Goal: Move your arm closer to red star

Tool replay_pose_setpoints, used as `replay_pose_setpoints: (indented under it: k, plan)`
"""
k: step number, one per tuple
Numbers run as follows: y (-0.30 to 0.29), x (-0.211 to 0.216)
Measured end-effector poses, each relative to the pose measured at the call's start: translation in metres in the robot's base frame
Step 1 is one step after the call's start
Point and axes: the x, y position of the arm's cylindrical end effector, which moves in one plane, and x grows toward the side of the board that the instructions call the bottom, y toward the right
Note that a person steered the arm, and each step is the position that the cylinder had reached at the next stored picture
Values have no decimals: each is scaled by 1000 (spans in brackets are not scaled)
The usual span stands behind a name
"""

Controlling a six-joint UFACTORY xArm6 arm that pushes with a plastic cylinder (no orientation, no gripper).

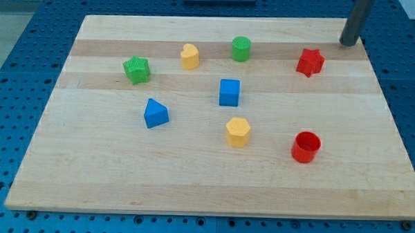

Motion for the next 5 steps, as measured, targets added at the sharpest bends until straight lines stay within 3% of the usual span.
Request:
replay_pose_setpoints:
  k: [2, 4, 5]
  plan:
    - [-5, 0]
    - [-2, 43]
    - [-2, 43]
